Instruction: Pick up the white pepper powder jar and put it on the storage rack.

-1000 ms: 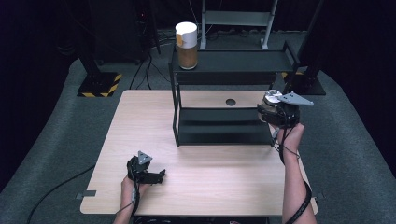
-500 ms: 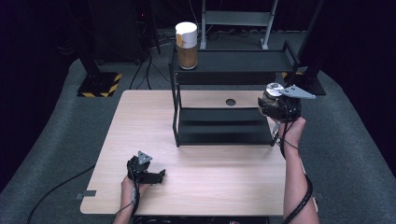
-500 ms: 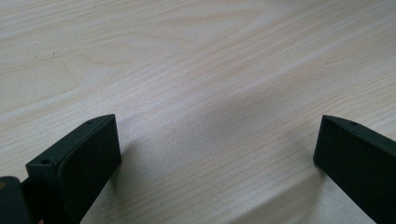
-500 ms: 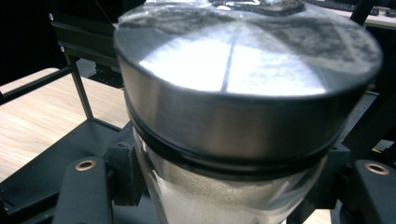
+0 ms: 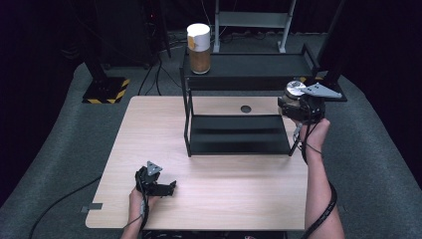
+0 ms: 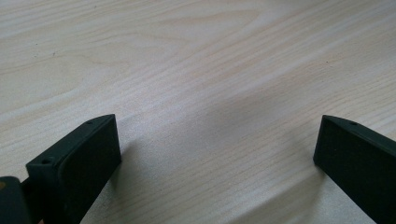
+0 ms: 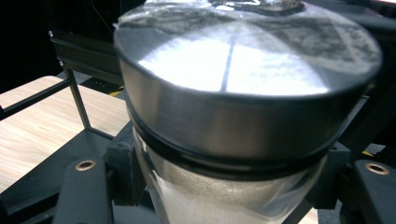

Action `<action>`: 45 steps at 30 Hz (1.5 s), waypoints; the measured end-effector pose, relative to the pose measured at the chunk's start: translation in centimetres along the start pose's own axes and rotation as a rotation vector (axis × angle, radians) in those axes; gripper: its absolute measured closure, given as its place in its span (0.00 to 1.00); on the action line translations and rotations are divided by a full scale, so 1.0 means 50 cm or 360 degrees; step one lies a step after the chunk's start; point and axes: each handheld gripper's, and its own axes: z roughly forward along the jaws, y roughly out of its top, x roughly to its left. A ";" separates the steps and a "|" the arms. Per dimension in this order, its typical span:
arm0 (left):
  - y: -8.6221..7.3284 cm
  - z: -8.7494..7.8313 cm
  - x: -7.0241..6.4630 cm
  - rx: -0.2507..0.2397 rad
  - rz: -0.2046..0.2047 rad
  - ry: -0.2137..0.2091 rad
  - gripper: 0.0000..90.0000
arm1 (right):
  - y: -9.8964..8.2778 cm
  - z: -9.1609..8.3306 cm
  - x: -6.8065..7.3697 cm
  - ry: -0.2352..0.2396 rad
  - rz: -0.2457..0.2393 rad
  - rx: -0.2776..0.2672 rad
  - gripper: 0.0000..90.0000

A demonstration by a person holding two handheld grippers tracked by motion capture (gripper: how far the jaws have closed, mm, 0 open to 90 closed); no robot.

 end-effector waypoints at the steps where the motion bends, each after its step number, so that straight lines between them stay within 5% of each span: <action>1: 0.000 0.000 0.000 -0.0001 0.0001 0.0000 0.00 | 0.001 -0.002 -0.001 0.0000 0.0003 -0.0008 0.33; 45: 0.000 0.000 0.000 0.0000 0.0001 -0.0001 0.00 | 0.147 -0.060 -0.024 -0.0007 -0.0010 -0.0042 0.33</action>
